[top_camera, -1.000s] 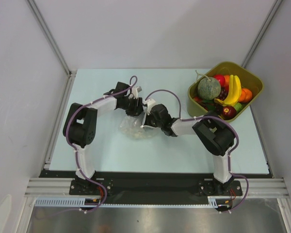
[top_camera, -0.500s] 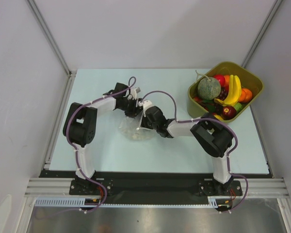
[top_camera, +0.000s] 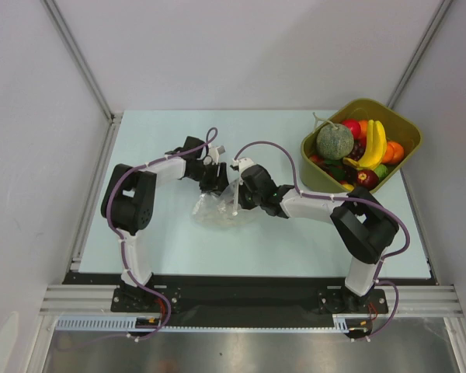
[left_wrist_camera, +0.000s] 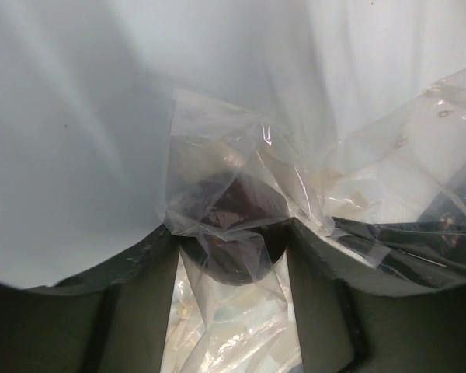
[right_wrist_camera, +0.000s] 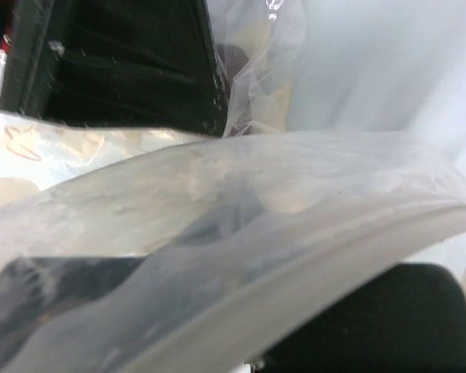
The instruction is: Open the zip-top bag and remove the fake food
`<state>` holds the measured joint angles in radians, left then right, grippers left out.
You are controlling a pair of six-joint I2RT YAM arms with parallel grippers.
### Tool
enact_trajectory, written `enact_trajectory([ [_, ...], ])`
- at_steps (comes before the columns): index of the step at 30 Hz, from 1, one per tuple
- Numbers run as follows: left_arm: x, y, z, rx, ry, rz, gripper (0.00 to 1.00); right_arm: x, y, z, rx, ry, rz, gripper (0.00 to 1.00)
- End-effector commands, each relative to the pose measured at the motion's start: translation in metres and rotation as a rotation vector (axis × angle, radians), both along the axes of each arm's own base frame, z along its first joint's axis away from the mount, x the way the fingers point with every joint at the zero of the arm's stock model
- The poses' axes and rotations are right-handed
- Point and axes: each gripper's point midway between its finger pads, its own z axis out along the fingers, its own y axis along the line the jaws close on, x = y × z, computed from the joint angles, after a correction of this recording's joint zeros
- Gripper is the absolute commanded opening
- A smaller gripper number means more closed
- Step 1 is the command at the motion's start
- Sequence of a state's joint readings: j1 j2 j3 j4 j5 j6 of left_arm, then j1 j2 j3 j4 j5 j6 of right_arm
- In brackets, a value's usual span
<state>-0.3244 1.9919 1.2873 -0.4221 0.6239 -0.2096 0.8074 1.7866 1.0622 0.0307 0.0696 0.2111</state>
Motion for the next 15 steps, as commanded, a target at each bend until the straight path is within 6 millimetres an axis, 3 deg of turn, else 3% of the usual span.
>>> enact_trajectory([
  [1, -0.005, 0.024, -0.024, 0.111, 0.028, 0.032, 0.52, 0.003, -0.004, 0.016, 0.031, -0.001, -0.012, 0.0],
  [4, -0.007, 0.026, -0.03, 0.118, 0.044, 0.032, 0.47, 0.004, 0.001, 0.008, 0.028, 0.014, 0.001, 0.01],
  [9, -0.008, 0.029, -0.032, 0.136, 0.044, 0.043, 0.44, 0.013, 0.011, 0.001, 0.035, -0.006, 0.016, 0.19],
  [13, -0.007, 0.036, -0.034, 0.164, 0.04, 0.051, 0.22, 0.016, 0.02, 0.005, 0.061, -0.027, 0.041, 0.29],
  [15, -0.008, 0.036, -0.034, 0.165, 0.04, 0.05, 0.2, 0.017, 0.023, 0.009, 0.069, -0.04, 0.048, 0.31],
])
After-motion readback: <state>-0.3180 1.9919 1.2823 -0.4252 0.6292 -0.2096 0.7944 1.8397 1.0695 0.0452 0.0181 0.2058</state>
